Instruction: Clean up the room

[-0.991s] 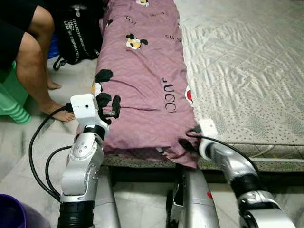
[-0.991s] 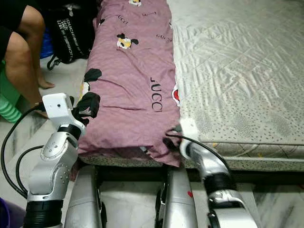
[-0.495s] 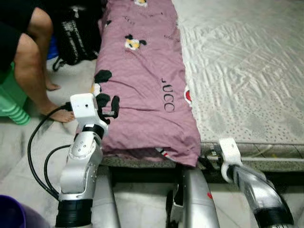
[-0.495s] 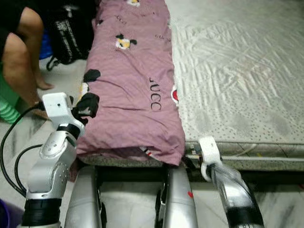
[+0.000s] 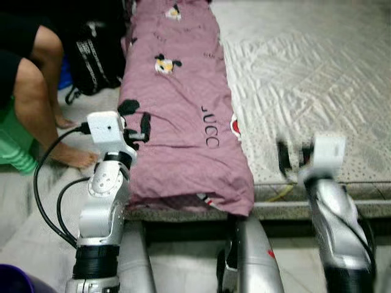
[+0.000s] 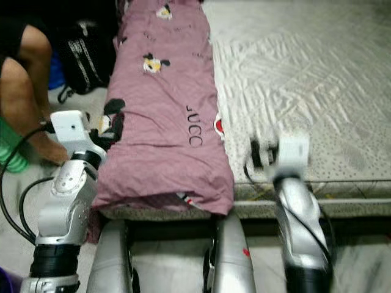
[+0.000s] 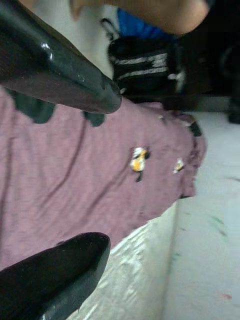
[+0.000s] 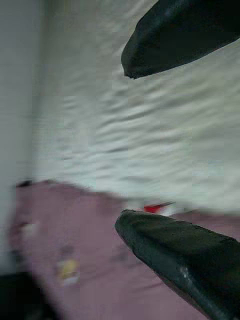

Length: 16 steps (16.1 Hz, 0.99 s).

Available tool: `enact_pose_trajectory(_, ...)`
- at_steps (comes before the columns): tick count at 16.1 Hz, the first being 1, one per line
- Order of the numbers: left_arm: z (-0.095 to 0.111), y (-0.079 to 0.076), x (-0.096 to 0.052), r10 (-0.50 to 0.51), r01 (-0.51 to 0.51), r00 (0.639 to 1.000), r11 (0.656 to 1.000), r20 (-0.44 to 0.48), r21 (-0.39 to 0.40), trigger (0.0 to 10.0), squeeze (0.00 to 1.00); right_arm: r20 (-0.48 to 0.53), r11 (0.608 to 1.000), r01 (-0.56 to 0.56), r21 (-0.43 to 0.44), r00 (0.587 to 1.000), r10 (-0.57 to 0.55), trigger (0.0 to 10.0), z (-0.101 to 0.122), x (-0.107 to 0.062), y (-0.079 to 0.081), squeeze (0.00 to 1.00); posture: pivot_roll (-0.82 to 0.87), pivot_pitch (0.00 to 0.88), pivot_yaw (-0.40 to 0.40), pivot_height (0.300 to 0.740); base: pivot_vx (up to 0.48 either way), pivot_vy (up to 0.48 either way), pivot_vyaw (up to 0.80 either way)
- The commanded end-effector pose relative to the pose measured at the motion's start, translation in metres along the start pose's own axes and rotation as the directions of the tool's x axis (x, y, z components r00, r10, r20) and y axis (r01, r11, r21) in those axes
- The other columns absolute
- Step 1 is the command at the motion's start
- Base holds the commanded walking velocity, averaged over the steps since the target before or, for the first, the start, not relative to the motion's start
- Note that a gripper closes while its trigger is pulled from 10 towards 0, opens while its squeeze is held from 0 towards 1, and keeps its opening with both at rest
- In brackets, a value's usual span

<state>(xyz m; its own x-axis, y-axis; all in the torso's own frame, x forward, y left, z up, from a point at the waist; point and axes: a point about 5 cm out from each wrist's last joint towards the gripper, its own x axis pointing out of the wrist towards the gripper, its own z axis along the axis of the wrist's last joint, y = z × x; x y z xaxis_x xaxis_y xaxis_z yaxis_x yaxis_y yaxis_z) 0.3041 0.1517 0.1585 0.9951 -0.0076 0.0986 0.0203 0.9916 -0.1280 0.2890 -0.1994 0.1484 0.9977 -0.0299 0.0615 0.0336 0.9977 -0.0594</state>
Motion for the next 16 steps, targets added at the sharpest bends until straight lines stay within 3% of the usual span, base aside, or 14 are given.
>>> enact_pose_trajectory(1,0.002,0.005,0.002,0.018,-0.018,1.0,1.0,0.013,0.01,10.0,0.0,0.05,0.999,-0.008,0.037,0.999,0.006,10.0,0.013,0.005,0.011,0.0,0.0,0.0,0.018,0.55,0.0,0.0,0.0)
enact_pose_trajectory(4,-0.002,0.005,0.005,0.022,-0.023,1.0,1.0,0.017,0.005,10.0,0.0,0.094,0.992,-0.054,0.113,0.995,0.043,10.0,0.025,0.014,0.03,0.0,0.0,0.0,0.023,0.55,0.0,0.0,0.0)
enact_pose_trajectory(7,-0.002,0.005,0.008,0.022,-0.022,0.999,1.0,0.026,-0.002,10.0,0.0,0.139,0.994,-0.04,0.097,0.99,0.026,10.0,0.031,0.02,0.028,0.0,0.0,0.0,0.024,0.559,0.0,0.0,0.0)
enact_pose_trajectory(16,-0.003,0.005,0.015,0.021,-0.021,0.999,1.0,0.047,-0.013,10.0,0.0,0.153,0.993,-0.016,0.121,0.988,-0.003,10.0,0.034,0.031,0.031,0.0,0.0,0.0,0.02,0.669,0.0,0.0,0.0)
